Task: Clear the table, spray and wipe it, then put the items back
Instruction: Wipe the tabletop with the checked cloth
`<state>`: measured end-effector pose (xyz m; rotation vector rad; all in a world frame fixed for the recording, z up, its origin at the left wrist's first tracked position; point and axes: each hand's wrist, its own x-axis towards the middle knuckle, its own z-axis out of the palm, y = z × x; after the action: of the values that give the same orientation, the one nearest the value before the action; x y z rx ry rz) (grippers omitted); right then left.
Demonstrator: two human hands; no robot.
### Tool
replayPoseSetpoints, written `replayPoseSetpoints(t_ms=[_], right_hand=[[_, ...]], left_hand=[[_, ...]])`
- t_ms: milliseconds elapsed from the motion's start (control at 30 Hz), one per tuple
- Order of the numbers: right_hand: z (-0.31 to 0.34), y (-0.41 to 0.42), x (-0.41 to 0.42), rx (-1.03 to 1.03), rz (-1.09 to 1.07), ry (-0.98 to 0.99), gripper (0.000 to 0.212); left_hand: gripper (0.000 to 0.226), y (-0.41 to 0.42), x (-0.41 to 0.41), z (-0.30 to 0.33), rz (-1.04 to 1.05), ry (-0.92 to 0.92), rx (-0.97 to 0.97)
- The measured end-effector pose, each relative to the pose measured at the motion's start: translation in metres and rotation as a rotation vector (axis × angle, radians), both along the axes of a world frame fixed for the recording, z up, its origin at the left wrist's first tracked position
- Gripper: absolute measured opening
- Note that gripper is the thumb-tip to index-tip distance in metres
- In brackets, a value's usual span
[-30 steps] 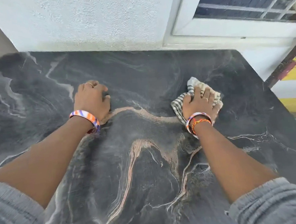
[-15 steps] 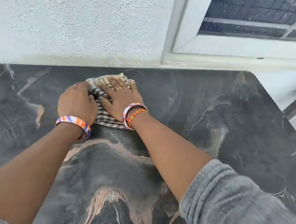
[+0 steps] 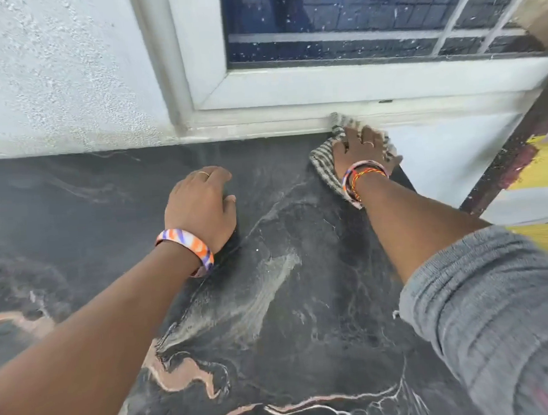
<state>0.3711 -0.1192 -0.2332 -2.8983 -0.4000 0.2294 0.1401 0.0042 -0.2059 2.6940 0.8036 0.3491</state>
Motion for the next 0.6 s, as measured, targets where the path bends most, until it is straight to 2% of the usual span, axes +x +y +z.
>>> replayPoseSetpoints(t_ms=[100,200,400,600], right_hand=[[0.000,-0.042,0.006,0.014,-0.141,0.030,0.052],[0.000,-0.076,-0.011,0.017,-0.153,0.013,0.052],[-0.003,-0.113,-0.080,-0.108,0.154,-0.081,0.053],[0.002,-0.100,-0.189,-0.049,0.461,-0.041,0.054]], left_hand=[[0.038,-0.025,0.015,-0.002,-0.057,0.038,0.016],[0.038,-0.046,0.017,-0.002,-0.087,0.047,-0.002],[0.037,-0.063,-0.013,0.003,-0.062,0.054,-0.018],[0.033,-0.064,-0.080,0.005,0.011,-0.007,-0.025]])
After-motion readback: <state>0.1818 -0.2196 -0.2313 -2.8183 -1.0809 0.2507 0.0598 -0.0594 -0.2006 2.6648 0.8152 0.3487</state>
